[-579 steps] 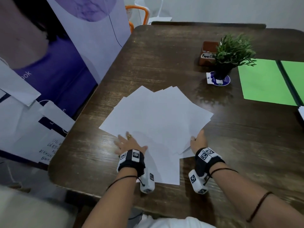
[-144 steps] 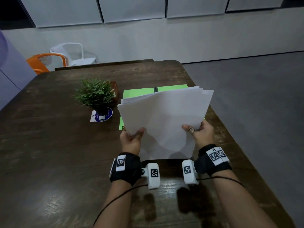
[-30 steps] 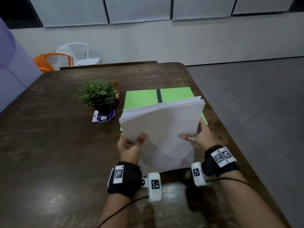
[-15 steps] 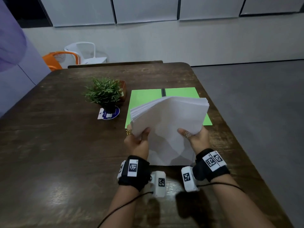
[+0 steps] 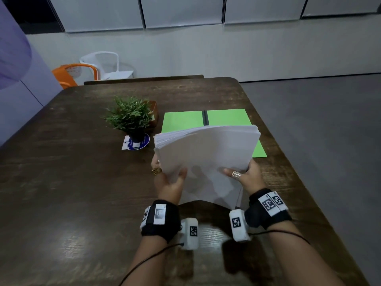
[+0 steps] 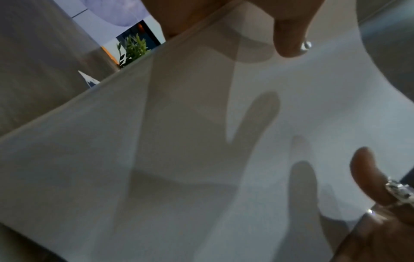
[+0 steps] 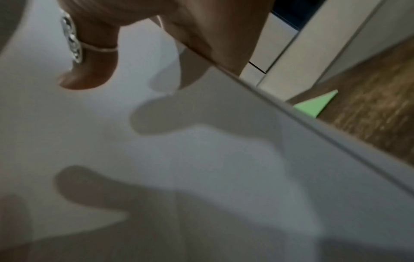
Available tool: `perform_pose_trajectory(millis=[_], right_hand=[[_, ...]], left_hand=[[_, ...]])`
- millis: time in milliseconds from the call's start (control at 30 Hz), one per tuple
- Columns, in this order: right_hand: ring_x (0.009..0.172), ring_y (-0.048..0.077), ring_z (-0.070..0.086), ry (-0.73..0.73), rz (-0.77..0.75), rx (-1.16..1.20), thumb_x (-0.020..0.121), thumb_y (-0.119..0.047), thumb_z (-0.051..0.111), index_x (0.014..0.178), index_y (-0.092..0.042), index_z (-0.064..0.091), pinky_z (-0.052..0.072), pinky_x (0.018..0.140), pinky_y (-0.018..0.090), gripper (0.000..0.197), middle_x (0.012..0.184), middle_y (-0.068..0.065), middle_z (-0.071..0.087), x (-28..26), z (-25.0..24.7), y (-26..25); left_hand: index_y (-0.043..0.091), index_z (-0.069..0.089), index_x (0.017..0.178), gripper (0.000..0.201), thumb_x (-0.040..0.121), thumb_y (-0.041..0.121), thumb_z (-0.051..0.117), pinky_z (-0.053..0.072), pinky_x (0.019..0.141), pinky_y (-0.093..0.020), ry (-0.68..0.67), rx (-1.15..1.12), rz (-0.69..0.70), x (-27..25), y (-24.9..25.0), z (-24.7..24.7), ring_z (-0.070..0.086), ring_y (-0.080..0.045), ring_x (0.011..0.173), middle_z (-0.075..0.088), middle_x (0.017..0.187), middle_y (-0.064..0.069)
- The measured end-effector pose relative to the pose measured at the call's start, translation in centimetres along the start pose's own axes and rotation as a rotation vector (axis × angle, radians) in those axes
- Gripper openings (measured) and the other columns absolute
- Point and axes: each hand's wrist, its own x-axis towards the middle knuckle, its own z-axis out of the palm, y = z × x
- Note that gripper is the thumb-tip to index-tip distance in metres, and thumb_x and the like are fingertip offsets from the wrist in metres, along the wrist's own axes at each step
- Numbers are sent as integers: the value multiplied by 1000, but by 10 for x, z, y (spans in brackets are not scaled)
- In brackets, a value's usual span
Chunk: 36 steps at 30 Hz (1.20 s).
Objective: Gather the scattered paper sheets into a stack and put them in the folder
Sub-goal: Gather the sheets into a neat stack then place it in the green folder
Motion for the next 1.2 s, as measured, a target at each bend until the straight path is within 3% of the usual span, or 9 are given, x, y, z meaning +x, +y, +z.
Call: perform_pose_trajectory(millis=[133,267,333,467,600,833,967,1067,1200], right_hand=[[87,14,66,90,15,100,49,-12,90,110,-3,57,55,70,23,71,100,5,68,4,4,2],[78,3,66,20,31,34,60,8,81,91,-13,61,53,64,16,43,92,0,68,9,0,-4],[71,-2,66,40,21,34,62,10,78,84,-16,62,52,61,13,37,87,-3,68,8,6,-3],[75,4,68,155,-24,80,64,6,79,97,-1,65,53,67,18,36,88,-2,70,6,19,2],[71,-3,66,145,-66,69,66,10,76,97,3,62,51,65,13,35,73,-16,71,10,18,-7],[68,-12,62,76,-5,-27,61,12,79,100,3,61,48,62,8,44,87,-5,65,2,6,15],[66,-14,60,83,37,-55,60,11,80,98,-2,61,48,62,6,44,90,1,64,6,4,20],[72,-3,65,55,78,-45,61,10,79,85,-11,64,54,66,14,35,90,5,67,5,2,19],[81,16,66,29,121,55,57,3,83,93,-4,66,57,66,22,40,87,0,68,3,1,17]], left_hand=[[33,46,120,48,79,35,71,48,79,-12,24,-137,-103,1,-3,-1,60,-6,99,62,106,9],[23,45,128,75,66,60,66,49,88,-24,-11,-118,-122,4,-11,-4,61,-4,103,63,112,6],[19,48,122,61,74,51,67,49,86,-26,16,-79,-122,6,-14,0,63,0,94,64,102,12],[34,52,92,22,87,16,64,45,85,-30,152,-43,-154,11,-2,14,63,-23,95,60,89,11],[30,53,101,25,83,15,63,49,76,-14,167,-76,-75,14,4,15,63,6,80,62,93,11],[33,52,108,33,82,20,69,50,94,-37,21,-25,-140,3,-3,4,62,3,95,64,103,11],[21,31,139,88,70,56,73,35,110,-42,108,200,36,17,-5,-3,41,-17,131,41,138,-9],[21,34,140,99,61,68,72,30,109,-55,266,698,255,65,13,-6,32,-38,132,37,134,-13],[22,21,146,107,63,80,55,-6,110,-60,-171,1099,846,36,119,47,7,-36,142,14,154,-11]])
